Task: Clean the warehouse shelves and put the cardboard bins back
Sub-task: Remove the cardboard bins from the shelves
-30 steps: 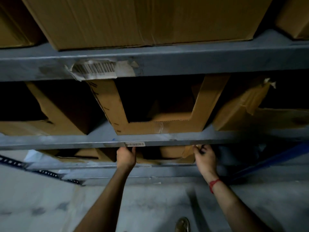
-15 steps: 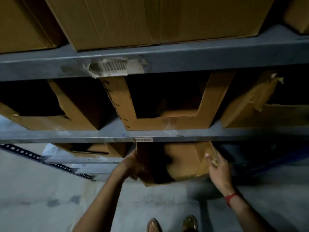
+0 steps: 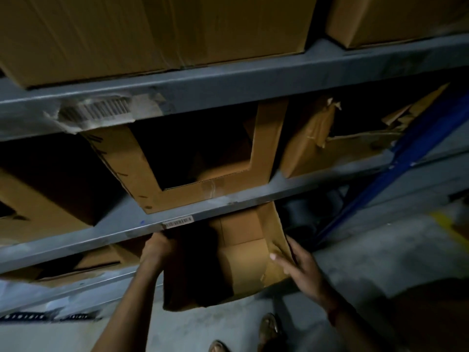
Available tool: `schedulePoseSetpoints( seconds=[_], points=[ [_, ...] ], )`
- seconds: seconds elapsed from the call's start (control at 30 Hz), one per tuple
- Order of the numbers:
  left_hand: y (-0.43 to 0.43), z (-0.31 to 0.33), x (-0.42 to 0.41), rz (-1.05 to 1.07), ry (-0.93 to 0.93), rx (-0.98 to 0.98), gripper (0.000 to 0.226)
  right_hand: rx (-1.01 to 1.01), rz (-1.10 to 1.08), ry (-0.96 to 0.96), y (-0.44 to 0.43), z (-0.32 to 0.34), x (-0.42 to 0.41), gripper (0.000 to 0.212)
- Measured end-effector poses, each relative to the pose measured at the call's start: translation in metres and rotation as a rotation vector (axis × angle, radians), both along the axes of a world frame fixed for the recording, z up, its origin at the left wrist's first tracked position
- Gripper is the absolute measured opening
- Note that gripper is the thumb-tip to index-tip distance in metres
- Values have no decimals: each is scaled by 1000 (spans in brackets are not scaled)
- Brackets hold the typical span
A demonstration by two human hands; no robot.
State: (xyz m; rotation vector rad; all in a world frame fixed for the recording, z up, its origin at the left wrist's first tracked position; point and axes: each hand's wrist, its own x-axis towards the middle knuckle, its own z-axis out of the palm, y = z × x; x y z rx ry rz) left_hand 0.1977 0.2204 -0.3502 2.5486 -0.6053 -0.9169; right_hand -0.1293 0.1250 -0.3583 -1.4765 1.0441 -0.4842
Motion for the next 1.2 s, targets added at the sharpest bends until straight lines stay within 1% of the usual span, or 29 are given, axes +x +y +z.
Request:
schedulePoseSetpoints(
  seconds=[0.03, 0.1, 0.17, 0.23, 0.37, 0.43, 0.47, 0.53, 0.6, 0.7, 0.8, 0.87, 0.97, 1.0, 1.07, 1.2],
  points=[
    [2, 2, -1, -11, 7, 9, 7, 66, 26, -44, -5, 7, 0, 44],
    [9, 3, -2, -22, 15, 28, 10, 80, 47, -17, -17, 18, 7, 40],
    [18, 5, -5, -26, 17, 31, 8, -25, 32, 131, -35, 19, 22, 37],
    [29, 7, -11, -54, 37, 43, 11, -142, -2, 289, -54, 17, 39, 36],
    [55, 3, -28, -69, 187, 87, 8, -220, -16, 510, -75, 7, 70, 26],
    [64, -1, -34, -86, 161, 75, 5, -290, -46, 639, -72, 2, 76, 24],
    [65, -4, -37, -89, 123, 43, 10, -323, -61, 684, -68, 1, 76, 23],
    [62, -8, -38, -49, 61, -71, 31, -360, -77, 710, -62, -2, 74, 24],
    [54, -7, -37, 10, -14, -120, 43, -362, -86, 721, -56, -3, 70, 23],
    [46, -3, -33, -8, -95, -103, 54, -370, -116, 721, -46, -8, 62, 24],
    [46, -1, -31, -58, -112, -72, 70, -343, -124, 730, -39, -10, 58, 29],
    [46, 0, -30, -92, -106, -46, 72, -336, -112, 749, -36, -11, 55, 29],
    [47, 1, -33, -113, -85, -48, 65, -335, -102, 753, -33, -13, 48, 30],
    [48, 1, -35, -113, -76, -49, 65, -326, -103, 750, -32, -14, 47, 30],
    [54, 0, -41, -125, -76, -60, 69, -316, -94, 732, -29, -14, 43, 27],
    [66, 3, -50, -142, -72, -66, 64, -254, -51, 686, -26, -17, 30, 22]
  ],
)
